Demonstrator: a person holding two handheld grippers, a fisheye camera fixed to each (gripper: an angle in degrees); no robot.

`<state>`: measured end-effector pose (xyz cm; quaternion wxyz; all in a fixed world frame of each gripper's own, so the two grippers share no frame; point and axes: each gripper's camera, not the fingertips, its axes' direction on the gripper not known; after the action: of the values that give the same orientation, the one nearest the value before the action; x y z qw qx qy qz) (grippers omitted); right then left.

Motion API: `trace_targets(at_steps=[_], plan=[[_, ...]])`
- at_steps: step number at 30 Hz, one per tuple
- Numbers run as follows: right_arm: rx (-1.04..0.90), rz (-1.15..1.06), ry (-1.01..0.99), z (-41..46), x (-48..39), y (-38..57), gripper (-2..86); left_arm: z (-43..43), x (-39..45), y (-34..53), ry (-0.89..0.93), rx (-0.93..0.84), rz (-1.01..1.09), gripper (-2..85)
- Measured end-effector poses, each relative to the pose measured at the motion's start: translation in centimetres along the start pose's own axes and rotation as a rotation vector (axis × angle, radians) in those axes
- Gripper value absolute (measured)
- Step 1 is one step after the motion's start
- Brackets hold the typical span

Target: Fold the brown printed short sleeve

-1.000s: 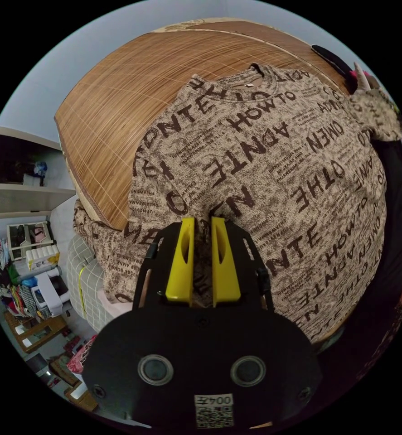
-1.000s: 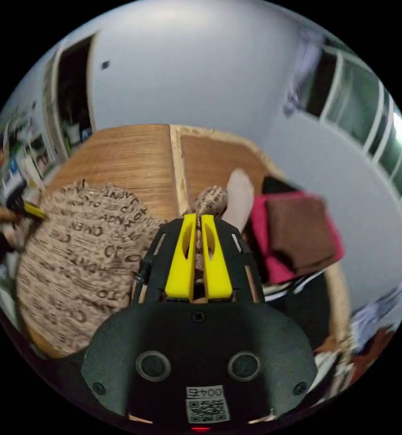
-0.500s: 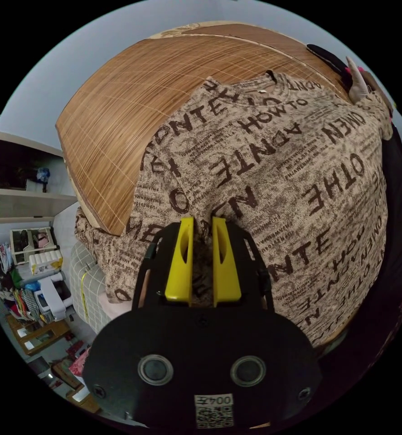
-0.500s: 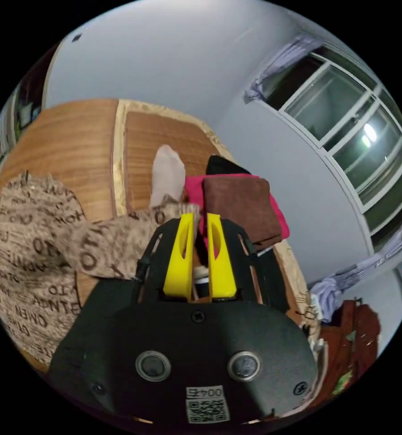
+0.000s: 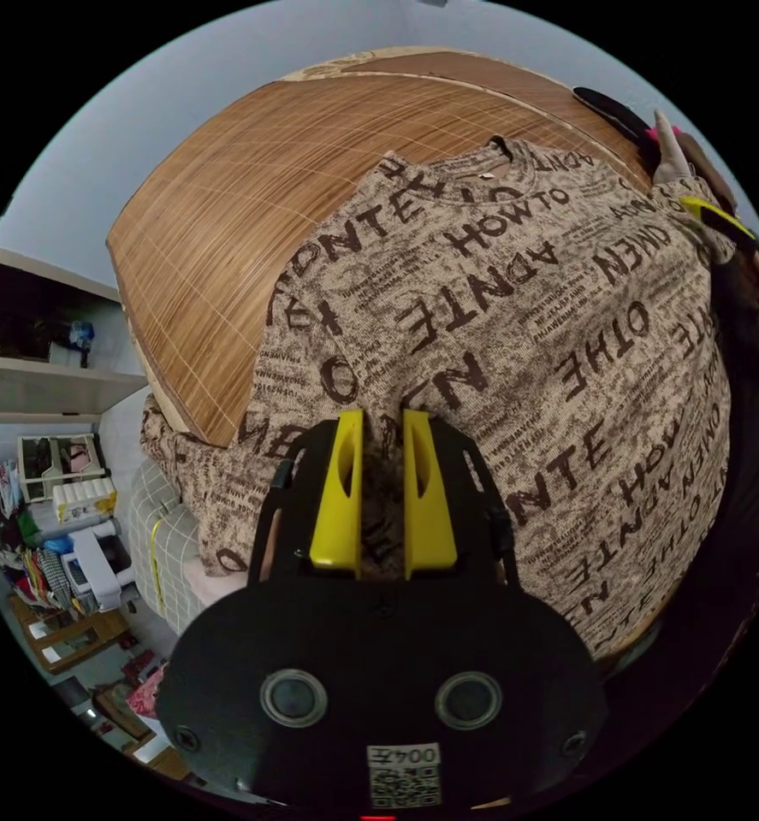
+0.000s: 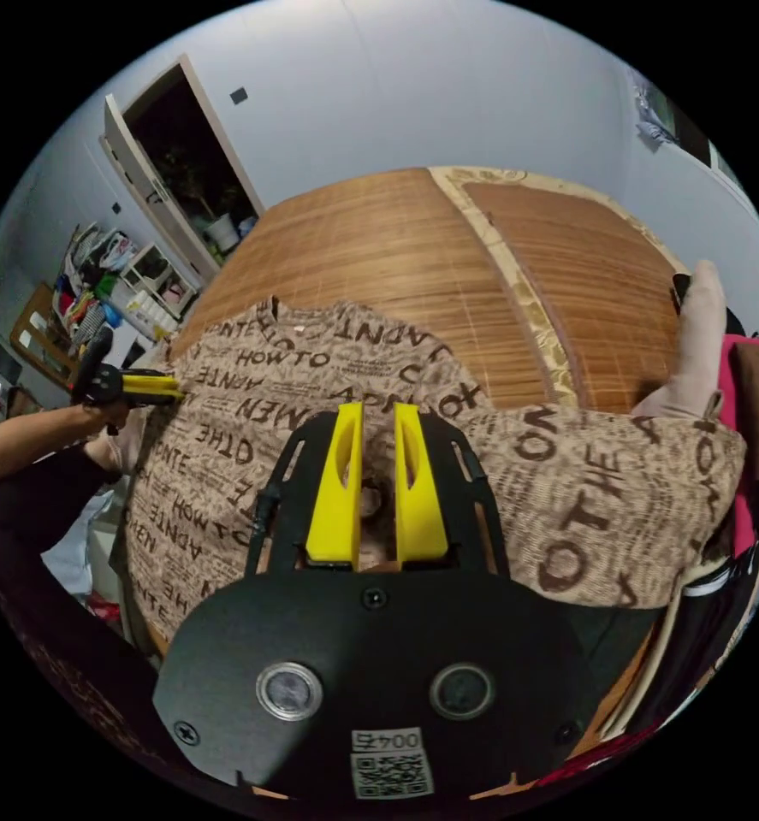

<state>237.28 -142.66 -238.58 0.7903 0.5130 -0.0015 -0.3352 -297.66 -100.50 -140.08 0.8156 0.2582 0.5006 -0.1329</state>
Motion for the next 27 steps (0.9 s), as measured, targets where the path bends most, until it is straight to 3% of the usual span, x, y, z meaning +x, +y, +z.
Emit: trace_targets(at_steps=[5,8,12,18,22,27], plan=[[-0.154,-0.005,0.152,6.8,-0.8,0.4,9.2,-0.3,-1.9,2.0,0.101,0.032,-0.056,8.7],[-0.141,-0.020,0.214,8.0,0.2,0.4,8.7,-0.6,-2.3,2.4,0.120,0.042,-0.066,9.4],[-0.124,0.043,0.144,7.1,1.0,0.2,11.0,-1.3,-1.5,2.9,0.108,0.021,-0.027,10.9],[0.128,0.018,0.003,-2.7,-3.1,6.5,11.2,-4.4,-1.6,6.7,0.128,0.045,-0.019,12.4],[0.324,0.051,-0.091,-8.0,-6.6,15.3,6.9,-11.5,-2.6,10.1,0.120,0.152,-0.047,11.7],[0.496,0.033,0.043,-8.2,-11.1,24.4,0.4,-22.2,-4.0,16.7,0.147,0.394,-0.150,8.4]])
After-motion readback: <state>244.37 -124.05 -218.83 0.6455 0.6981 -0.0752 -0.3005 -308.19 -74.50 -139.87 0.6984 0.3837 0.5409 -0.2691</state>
